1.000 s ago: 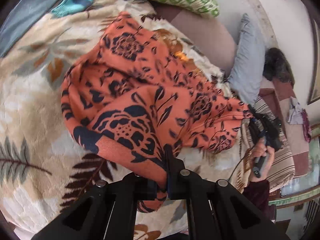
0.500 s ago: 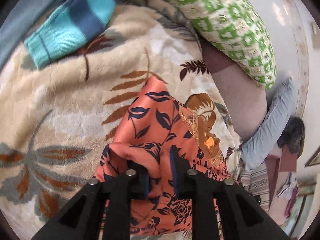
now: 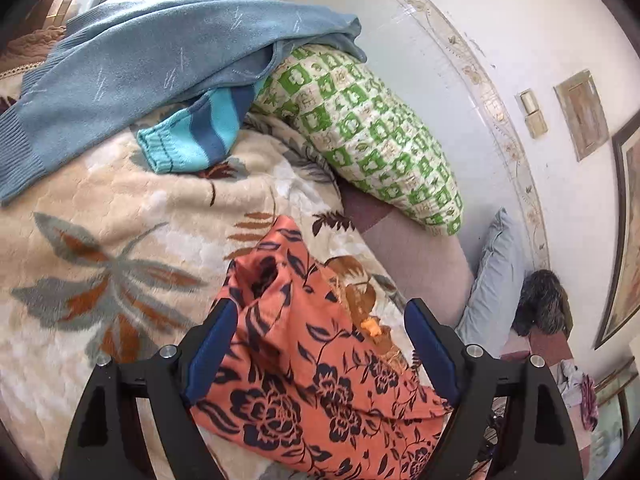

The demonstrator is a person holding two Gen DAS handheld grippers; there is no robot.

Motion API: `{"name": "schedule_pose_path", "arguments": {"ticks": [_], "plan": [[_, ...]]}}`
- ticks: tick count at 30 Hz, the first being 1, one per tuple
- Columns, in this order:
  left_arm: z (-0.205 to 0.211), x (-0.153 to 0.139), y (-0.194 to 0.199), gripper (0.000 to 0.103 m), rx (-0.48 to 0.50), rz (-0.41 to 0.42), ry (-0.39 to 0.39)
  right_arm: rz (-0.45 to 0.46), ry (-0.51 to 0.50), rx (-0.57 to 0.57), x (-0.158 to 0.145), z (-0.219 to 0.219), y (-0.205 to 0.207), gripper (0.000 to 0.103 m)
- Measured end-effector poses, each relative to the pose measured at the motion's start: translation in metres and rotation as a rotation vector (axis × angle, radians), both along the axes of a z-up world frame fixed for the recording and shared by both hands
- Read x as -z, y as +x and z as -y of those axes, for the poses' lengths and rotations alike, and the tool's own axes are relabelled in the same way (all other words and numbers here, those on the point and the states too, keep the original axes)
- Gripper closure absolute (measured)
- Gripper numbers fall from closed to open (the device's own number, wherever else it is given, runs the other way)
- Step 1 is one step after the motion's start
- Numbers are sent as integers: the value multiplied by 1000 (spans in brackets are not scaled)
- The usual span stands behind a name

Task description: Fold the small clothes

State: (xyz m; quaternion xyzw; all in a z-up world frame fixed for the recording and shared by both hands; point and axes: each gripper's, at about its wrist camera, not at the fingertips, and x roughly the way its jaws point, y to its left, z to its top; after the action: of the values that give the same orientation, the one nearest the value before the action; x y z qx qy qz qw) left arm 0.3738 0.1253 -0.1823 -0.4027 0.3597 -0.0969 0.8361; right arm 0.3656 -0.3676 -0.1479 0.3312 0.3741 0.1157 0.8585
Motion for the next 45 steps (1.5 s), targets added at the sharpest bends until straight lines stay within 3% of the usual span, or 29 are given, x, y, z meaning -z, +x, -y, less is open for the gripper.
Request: {"name": "schedule_pose_path", "arguments": {"ticks": [2, 7, 11, 14, 18, 20, 22, 25, 28, 32, 34, 37, 39, 42, 45], "plan": [[13, 11, 8, 19, 58, -110, 75, -72, -92, -154, 19, -59, 4, 70], [32, 15, 8, 19, 163, -130, 192, -165, -205, -330, 61, -150, 6, 71], [12, 23, 14, 19, 149, -154, 247, -229, -255, -416, 86, -207, 27, 71], [-4, 31, 21, 19, 117, -164, 260, -181, -300, -377, 77, -234, 63, 71], [-11, 46, 34, 19, 123, -189, 177, -167, -312, -186, 61, -221, 143, 71], [-10, 49, 37, 19, 128, -202, 181, -123, -262, -36, 42, -194, 164, 71], [-8, 48, 38, 19, 136, -197, 178, -108, -189, 32, 28, -175, 167, 71], [-7, 47, 38, 19, 125, -211, 228, -84, -208, -83, 13, -194, 152, 71], [-12, 56, 40, 19, 100, -263, 257, -149, -224, -282, 31, -242, 130, 71], [-28, 60, 37, 19, 87, -278, 203, -180, -271, -398, 59, -293, 103, 71], [-33, 59, 36, 19, 77, -278, 233, -195, -300, -437, 70, -314, 105, 71], [-36, 62, 38, 19, 87, -285, 252, -194, -294, -402, 75, -331, 133, 71], [-34, 61, 39, 19, 90, -278, 261, -158, -317, -298, 68, -329, 165, 71], [-31, 60, 43, 19, 107, -273, 278, -198, -233, -146, 69, -306, 209, 71], [-30, 59, 47, 19, 113, -262, 279, -188, -172, -121, 59, -285, 211, 71]]}}
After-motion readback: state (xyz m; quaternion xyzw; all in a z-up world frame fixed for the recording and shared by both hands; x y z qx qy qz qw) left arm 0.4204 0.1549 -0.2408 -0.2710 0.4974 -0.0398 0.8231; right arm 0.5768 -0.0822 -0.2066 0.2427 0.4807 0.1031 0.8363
